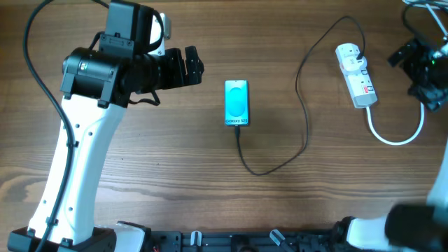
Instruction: Plug charger to phone and switch on socket
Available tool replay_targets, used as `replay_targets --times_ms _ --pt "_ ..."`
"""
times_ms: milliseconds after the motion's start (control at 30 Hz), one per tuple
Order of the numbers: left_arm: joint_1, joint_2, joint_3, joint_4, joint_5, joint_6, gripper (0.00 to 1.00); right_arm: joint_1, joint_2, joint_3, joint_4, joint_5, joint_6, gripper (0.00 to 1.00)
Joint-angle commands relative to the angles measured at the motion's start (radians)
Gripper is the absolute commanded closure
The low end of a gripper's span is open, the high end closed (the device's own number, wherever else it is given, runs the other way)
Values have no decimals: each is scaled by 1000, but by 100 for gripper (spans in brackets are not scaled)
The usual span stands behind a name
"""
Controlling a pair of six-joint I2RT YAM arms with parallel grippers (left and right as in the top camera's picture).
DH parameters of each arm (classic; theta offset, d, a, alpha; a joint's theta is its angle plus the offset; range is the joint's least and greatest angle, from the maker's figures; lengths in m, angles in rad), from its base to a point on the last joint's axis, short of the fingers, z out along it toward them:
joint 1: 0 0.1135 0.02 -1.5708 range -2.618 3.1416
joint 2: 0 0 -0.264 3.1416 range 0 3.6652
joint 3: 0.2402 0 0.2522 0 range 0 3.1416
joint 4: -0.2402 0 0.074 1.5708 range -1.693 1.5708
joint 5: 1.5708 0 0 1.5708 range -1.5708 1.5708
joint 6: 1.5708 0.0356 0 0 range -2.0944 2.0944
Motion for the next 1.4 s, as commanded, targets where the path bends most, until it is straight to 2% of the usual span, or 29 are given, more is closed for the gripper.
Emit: replay_targets --times_ms 0,267,467,1200,1367 --pt "6 -11 1 1 -10 6 0 54 -219 -145 24 7 -33 0" --pt "6 -11 1 1 -10 6 0 123 -669 -530 119 7 -5 0" --pt "6 -11 1 1 -10 6 0 123 -862 -624 101 -1 -5 0" --pt "6 -11 1 1 -10 6 0 123 -880 -624 89 0 -6 0" --pt "6 -11 1 1 -10 6 0 123 -881 -624 89 68 -6 0"
